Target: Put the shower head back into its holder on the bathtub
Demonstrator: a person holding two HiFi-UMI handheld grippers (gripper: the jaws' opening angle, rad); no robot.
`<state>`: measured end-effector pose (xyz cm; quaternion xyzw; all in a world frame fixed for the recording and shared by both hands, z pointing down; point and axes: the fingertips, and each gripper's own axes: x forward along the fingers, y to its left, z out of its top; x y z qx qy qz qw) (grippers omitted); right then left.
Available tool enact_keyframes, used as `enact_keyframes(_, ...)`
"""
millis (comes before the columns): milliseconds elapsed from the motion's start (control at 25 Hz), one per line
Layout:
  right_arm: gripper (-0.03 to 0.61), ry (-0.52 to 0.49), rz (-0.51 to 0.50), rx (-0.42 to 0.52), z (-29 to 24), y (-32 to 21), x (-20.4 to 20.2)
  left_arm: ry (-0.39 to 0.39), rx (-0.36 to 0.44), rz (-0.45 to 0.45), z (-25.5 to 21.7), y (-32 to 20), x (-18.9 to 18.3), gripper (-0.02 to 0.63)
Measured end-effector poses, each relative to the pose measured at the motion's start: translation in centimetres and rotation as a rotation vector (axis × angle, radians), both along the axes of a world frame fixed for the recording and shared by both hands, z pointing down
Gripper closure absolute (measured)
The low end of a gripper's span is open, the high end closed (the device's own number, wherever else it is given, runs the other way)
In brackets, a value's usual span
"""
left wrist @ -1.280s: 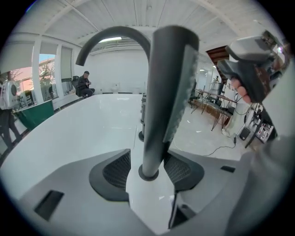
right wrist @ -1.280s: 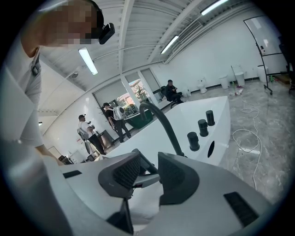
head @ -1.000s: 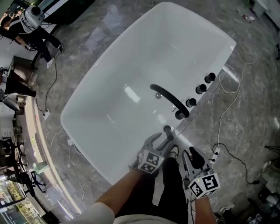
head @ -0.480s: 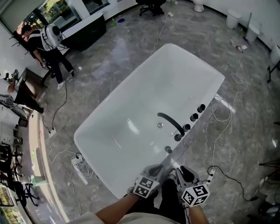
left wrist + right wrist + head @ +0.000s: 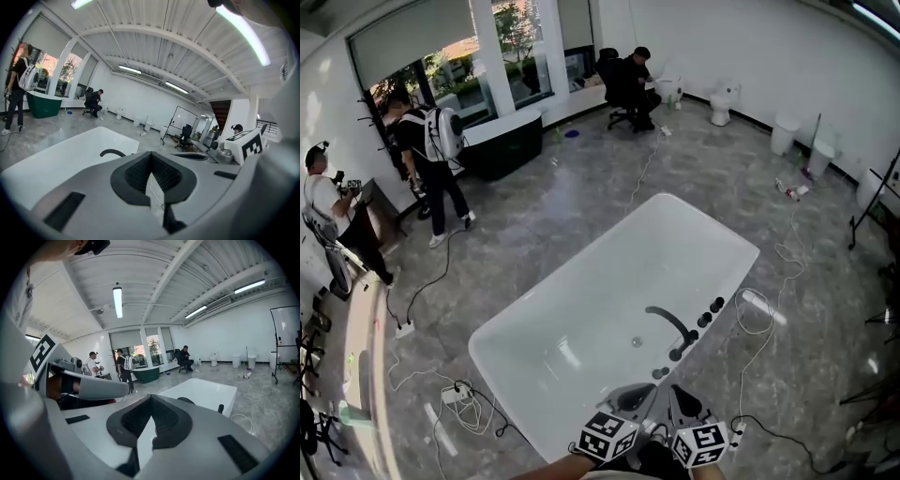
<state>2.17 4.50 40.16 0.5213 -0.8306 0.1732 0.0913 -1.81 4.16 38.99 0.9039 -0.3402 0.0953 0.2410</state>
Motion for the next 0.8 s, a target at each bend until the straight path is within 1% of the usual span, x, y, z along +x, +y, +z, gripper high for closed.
enact_keyframes(80,0.566,0.002,0.004,0.021,-1.1,0.4,-1.2,-0.001,0.020,0.001,-0.7,0.0,-0.9,0.609)
enact_keyframes(160,0.566,0.014,0.001,0.032,-1.9,0.9,-2.0,0.001,0.024,-0.005,-1.0,0.2,-1.6,0.609)
enact_keyframes(280,0.566,0.027,0.009,0.042,-2.7,1.3,-2.1,0.005,0.033,-0.004,-1.4,0.7,-1.8,0.609)
enact_keyframes(520,0.566,0.036,0.019,0.050,-3.4,1.4,-0.6,0.009,0.059,0.006,-2.0,0.9,-0.1,0.609)
enact_keyframes(800,0.566,0.041,0.000,0.054,-3.7,1.2,1.4,-0.005,0.072,-0.015,-2.2,0.6,1.8,0.609)
